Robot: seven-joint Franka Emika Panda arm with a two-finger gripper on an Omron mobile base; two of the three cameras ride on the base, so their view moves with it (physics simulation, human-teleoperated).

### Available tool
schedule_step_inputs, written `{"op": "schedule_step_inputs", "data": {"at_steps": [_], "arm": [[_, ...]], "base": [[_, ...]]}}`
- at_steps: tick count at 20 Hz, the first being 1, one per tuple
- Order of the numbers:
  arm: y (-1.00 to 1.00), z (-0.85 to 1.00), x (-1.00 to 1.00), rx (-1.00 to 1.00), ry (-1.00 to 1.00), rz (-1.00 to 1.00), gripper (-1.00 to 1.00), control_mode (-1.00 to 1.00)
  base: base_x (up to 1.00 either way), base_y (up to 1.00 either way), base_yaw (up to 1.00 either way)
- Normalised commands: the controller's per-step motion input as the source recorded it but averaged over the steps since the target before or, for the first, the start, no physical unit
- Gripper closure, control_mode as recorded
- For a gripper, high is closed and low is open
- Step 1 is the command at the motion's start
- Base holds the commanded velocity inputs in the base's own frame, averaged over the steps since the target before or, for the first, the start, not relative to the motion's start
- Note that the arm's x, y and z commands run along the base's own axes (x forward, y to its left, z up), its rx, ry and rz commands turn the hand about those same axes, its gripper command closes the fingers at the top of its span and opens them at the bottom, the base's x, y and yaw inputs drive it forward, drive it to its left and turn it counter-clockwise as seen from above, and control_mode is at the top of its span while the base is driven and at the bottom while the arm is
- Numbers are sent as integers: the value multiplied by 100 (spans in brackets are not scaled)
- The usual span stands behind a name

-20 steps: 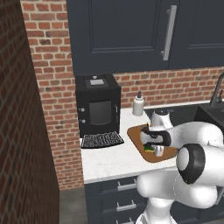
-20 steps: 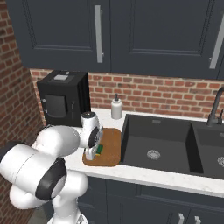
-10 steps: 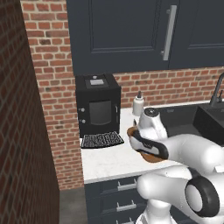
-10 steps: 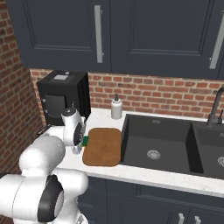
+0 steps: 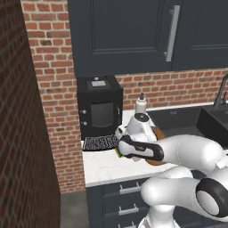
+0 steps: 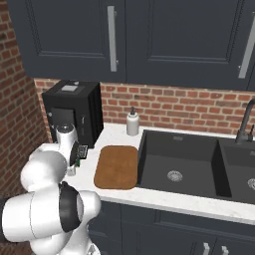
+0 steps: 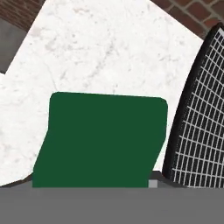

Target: Pick up the sponge from the counter and clean the cutting board by briefly scrubbing or pressing down on the cutting board. Once finished, release the sponge.

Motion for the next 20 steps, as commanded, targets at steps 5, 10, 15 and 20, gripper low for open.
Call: {"op": "schedule_step_inputs", "data": {"at_steps": [5, 10, 15, 20], "arm": [[52, -34, 1, 7, 14, 25, -100, -100], [0, -2, 2, 0, 0, 7, -100, -100], [0, 0, 0, -1, -4, 6, -100, -100], [0, 20, -3, -2, -4, 4, -100, -100]], "base": [[0, 0, 0], [0, 0, 0], [0, 0, 0], [0, 0, 0]]}}
